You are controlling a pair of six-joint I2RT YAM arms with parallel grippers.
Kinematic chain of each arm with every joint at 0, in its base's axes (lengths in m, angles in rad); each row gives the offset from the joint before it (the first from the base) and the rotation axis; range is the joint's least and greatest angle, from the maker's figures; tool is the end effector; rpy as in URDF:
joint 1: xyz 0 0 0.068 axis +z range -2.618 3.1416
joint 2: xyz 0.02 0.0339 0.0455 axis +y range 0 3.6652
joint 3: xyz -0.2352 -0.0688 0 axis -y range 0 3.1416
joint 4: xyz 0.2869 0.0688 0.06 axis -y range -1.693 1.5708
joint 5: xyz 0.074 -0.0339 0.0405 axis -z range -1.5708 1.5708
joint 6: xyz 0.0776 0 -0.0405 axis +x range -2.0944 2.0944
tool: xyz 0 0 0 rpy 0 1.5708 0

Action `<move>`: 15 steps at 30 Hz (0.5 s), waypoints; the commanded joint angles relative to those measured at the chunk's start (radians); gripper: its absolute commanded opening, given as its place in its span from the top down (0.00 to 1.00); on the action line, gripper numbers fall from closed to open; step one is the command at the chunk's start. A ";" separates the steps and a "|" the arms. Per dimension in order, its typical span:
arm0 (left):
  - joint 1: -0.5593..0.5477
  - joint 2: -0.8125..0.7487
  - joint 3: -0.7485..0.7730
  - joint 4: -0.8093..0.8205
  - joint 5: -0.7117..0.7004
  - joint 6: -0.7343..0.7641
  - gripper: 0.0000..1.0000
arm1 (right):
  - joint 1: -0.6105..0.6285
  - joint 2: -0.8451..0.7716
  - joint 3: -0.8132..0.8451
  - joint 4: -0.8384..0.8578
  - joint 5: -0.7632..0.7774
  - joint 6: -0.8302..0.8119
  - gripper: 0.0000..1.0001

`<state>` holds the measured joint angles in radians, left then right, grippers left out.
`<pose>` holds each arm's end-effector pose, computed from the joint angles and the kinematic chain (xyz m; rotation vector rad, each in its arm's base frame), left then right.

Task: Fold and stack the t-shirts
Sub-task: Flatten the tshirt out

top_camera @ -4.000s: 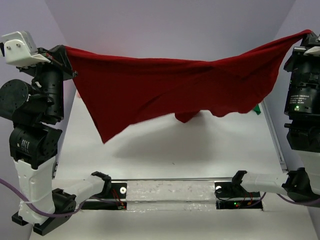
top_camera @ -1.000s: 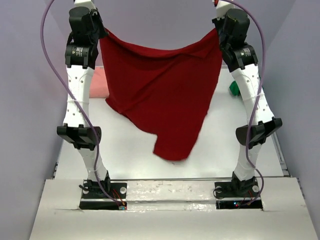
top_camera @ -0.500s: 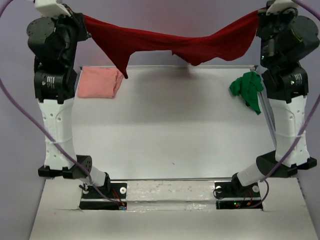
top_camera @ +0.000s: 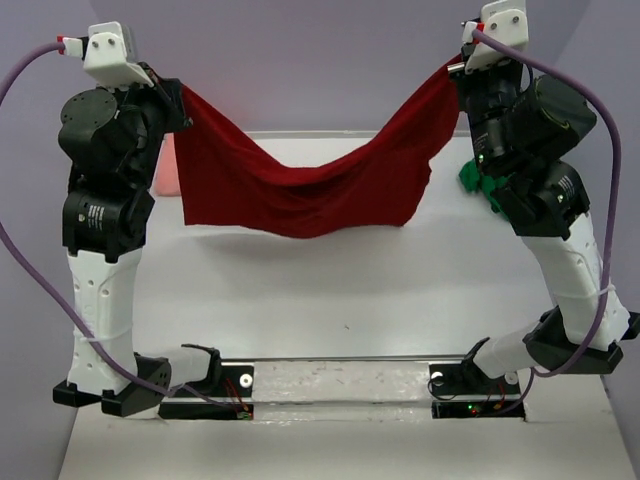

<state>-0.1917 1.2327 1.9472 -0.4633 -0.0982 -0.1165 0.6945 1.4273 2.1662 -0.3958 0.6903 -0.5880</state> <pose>0.2625 -0.0432 0.6063 -0.0340 1.3230 -0.1972 0.2499 0.1438 0.6289 -0.2219 1.2969 -0.3323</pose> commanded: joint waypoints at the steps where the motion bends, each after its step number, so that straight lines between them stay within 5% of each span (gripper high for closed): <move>1: -0.038 -0.049 0.137 0.018 -0.077 0.031 1.00 | 0.048 -0.021 0.067 0.192 0.149 -0.176 1.00; 8: -0.049 0.245 0.329 0.011 -0.020 0.011 1.00 | 0.019 0.226 0.197 0.151 0.049 -0.118 1.00; 15: -0.040 0.675 0.708 -0.011 0.034 0.026 1.00 | -0.340 0.461 0.392 -0.054 -0.291 0.215 1.00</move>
<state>-0.2512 1.6817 2.5618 -0.4698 -0.1238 -0.1062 0.5453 1.8042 2.5076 -0.3233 0.6159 -0.5835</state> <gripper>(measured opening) 0.026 0.017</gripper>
